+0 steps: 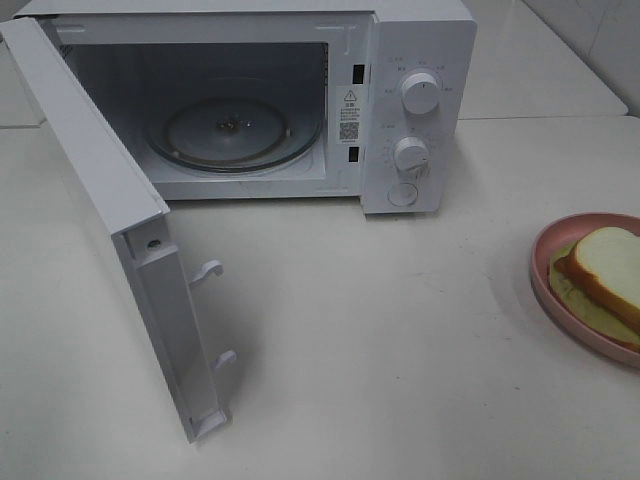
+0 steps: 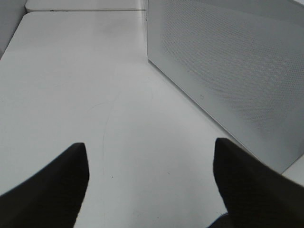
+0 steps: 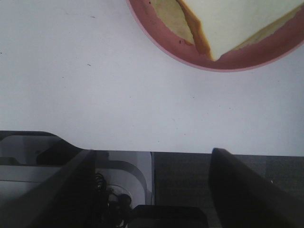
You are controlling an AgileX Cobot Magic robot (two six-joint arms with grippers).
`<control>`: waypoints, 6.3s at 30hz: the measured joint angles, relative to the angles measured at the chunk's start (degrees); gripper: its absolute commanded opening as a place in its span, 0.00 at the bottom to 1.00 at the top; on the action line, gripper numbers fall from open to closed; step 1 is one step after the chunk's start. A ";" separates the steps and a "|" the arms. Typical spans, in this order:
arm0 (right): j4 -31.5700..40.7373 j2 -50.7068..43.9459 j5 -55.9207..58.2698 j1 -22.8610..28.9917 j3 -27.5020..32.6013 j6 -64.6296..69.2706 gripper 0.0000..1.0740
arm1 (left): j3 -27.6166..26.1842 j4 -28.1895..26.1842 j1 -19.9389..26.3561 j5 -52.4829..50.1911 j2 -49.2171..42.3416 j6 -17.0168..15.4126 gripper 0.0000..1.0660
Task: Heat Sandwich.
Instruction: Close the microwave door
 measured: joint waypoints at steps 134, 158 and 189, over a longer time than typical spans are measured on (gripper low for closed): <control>0.17 -64.23 -8.48 0.06 18.39 0.29 0.62 | 18.33 12.55 0.00 -97.35 54.37 -10.49 0.00; 0.17 -64.23 -8.48 0.06 18.39 0.29 0.62 | 15.87 13.46 -15.58 -115.68 81.65 -7.39 0.00; 0.17 -64.23 -8.48 0.06 18.39 0.29 0.62 | -24.06 -48.59 -54.77 -121.12 110.47 24.18 0.00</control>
